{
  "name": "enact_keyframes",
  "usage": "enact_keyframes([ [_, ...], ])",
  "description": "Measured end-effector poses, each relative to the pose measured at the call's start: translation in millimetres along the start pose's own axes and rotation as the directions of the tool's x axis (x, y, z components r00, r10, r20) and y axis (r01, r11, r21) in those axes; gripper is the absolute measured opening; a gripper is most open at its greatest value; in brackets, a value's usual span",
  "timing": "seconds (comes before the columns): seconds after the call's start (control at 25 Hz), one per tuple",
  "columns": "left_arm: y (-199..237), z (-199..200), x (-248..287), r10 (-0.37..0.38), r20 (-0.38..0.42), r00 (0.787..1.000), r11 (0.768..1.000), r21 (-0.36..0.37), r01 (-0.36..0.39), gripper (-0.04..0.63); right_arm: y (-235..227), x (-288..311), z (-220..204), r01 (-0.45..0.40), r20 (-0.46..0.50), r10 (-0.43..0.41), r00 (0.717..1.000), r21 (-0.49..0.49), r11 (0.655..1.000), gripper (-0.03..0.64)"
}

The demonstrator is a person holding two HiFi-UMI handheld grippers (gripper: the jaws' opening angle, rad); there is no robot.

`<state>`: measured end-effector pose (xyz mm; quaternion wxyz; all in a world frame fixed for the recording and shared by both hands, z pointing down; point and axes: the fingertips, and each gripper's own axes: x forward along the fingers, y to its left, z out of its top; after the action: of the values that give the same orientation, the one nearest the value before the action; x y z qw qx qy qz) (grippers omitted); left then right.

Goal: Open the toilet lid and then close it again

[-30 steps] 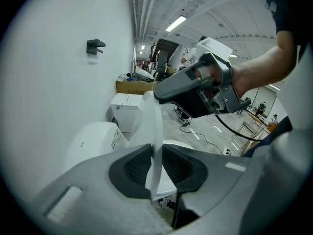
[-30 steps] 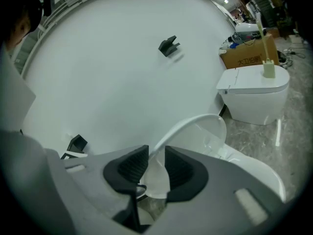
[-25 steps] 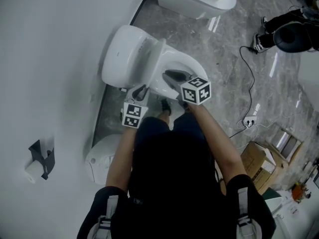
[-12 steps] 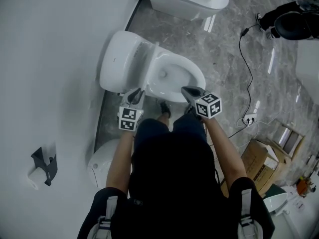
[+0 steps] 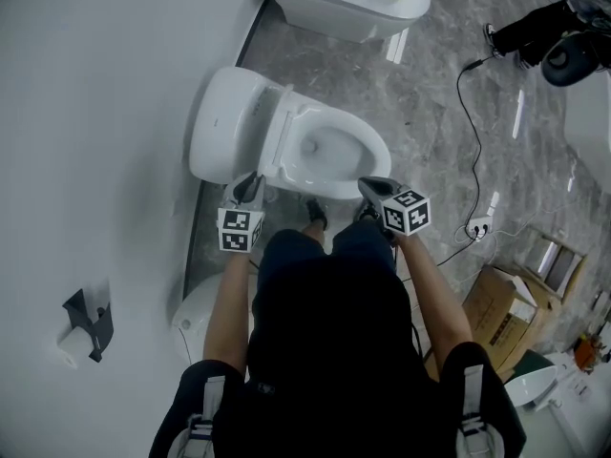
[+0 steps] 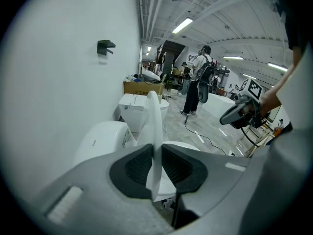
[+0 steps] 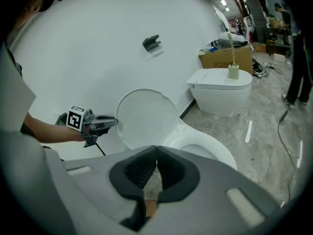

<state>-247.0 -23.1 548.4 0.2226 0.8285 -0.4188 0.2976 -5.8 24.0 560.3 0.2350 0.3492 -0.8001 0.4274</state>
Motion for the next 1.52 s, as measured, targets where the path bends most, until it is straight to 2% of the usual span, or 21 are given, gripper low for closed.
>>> enact_keyframes([
  [0.4,33.5,-2.2,-5.0,0.053,0.008,0.999,0.997,-0.062,-0.052,0.063,-5.3,-11.7,-15.2,0.019,-0.024,-0.018,1.000,0.009,1.000,0.002],
  [1.08,92.8,-12.2,-12.2,0.165,-0.032,0.986,0.971,-0.170,-0.168,0.054,-3.7,-27.1,-26.9,0.048,-0.029,-0.048,0.998,0.016,0.999,0.002],
  [1.52,93.9,-11.6,-12.2,0.166,-0.023,0.986,0.965,-0.201,-0.167,0.054,-4.7,-32.2,-26.1,0.037,-0.030,-0.037,0.999,0.010,0.999,0.002],
])
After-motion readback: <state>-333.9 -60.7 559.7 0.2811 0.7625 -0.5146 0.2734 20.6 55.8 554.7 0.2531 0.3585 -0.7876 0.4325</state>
